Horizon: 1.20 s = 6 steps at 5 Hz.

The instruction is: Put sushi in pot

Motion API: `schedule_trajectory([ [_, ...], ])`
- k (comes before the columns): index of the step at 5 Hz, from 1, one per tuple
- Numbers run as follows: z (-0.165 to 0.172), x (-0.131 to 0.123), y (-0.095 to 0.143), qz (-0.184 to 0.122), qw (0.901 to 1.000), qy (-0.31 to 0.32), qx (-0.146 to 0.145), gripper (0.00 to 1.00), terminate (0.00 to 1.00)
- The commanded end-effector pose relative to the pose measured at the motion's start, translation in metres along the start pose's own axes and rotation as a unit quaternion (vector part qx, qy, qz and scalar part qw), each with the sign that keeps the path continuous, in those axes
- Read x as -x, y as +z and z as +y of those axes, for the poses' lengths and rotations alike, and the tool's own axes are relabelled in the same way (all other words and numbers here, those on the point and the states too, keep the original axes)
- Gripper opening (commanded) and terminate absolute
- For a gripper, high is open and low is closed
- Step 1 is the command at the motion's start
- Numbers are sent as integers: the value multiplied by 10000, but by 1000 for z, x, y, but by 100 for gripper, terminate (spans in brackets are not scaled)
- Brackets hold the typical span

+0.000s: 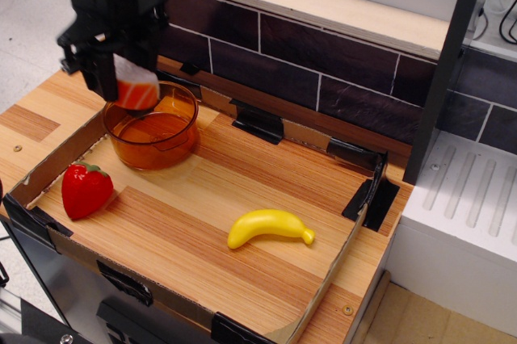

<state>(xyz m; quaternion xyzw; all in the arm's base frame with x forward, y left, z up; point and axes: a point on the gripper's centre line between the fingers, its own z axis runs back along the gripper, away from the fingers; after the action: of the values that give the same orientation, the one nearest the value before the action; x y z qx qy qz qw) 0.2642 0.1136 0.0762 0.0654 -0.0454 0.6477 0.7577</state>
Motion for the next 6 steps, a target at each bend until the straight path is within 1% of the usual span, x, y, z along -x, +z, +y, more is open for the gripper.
schedule_trajectory([
  [1, -15, -13, -8, -139, 9995, 230, 185, 0, 0],
  [2, -16, -7, -19, -140, 9995, 238, 159, 0, 0],
  [3, -17, -3, -25, -226, 9993, 247, 172, 0, 0],
  [4, -18, -2, -26, -259, 9993, 231, 133, 100, 0],
  [5, -17, -2, -25, -405, 9988, 219, 190, 100, 0],
  [6, -16, -4, -12, -452, 9981, 196, 363, 100, 0],
])
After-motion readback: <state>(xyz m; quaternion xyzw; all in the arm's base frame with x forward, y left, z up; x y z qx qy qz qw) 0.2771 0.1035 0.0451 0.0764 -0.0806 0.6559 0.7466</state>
